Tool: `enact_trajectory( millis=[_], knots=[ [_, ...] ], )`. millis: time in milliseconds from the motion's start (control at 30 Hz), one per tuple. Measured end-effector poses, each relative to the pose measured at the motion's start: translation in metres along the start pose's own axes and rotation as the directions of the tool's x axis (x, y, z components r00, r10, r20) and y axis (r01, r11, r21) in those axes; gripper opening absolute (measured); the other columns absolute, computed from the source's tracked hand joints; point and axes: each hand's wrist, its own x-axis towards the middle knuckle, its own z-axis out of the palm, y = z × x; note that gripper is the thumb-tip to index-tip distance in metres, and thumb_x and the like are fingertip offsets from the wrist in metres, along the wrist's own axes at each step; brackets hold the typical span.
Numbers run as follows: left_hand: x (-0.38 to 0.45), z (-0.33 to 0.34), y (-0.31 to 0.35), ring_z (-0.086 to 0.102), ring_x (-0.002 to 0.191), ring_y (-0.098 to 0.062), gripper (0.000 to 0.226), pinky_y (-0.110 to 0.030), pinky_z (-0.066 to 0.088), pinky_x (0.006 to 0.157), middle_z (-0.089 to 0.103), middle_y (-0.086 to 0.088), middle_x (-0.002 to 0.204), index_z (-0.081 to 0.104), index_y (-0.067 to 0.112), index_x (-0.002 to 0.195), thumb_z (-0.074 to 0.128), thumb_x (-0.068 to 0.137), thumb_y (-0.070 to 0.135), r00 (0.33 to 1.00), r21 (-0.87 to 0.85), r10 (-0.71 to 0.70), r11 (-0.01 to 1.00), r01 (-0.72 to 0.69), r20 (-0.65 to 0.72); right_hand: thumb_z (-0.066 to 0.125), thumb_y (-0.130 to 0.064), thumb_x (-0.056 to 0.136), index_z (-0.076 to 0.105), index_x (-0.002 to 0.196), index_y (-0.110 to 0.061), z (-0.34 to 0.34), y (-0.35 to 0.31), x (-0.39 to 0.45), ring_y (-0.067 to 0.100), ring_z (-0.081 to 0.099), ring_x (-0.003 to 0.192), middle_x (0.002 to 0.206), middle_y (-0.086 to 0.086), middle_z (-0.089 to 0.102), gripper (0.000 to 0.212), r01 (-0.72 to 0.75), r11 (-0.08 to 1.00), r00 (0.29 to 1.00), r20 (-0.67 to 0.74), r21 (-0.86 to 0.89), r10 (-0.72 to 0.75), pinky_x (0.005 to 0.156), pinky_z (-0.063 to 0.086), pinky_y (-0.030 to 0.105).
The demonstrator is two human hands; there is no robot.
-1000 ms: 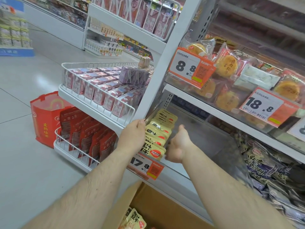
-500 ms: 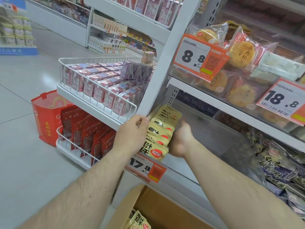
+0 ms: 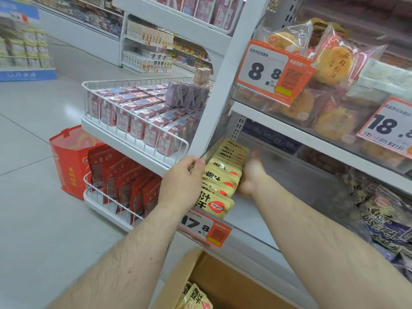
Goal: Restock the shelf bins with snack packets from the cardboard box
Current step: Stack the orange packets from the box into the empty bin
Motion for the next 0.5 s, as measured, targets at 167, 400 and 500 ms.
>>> enact_trajectory(
  millis=[167,400,500],
  knots=[
    [-0.001,0.002,0.002,0.061,0.081,-0.008,0.025,-0.027,0.041,0.063,0.066,0.012,0.087,0.065,0.03,0.097,0.045,0.103,0.043,0.999,-0.068,-0.036,0.997,0.038,0.029,0.025,-0.074,0.083,0.065,0.127,-0.023,-0.007,0.012,-0.036,0.044,0.044,0.134,0.14,0.015,0.057,0.079,-0.282,0.902,0.958,-0.04,-0.327,0.285,0.112,0.007,0.071],
    [-0.004,0.002,0.002,0.066,0.082,-0.014,0.025,-0.03,0.046,0.066,0.069,0.007,0.089,0.064,0.03,0.089,0.047,0.101,0.044,0.996,-0.138,-0.075,0.987,0.082,0.053,0.03,-0.072,0.093,0.073,0.104,-0.015,0.006,0.026,-0.066,0.036,0.074,0.085,0.096,0.015,0.076,0.073,-0.279,0.947,0.958,0.02,-0.16,0.286,0.081,0.058,0.049],
    [-0.005,0.003,0.004,0.066,0.085,-0.015,0.026,-0.031,0.048,0.071,0.069,0.008,0.09,0.066,0.03,0.091,0.047,0.1,0.046,0.994,-0.144,-0.085,0.985,0.095,0.072,0.035,-0.071,0.092,0.074,0.099,-0.015,0.002,0.024,-0.073,0.032,0.073,0.092,0.098,0.012,0.076,0.069,-0.299,0.937,0.953,-0.017,-0.181,0.301,0.09,0.055,0.047]
  ],
)
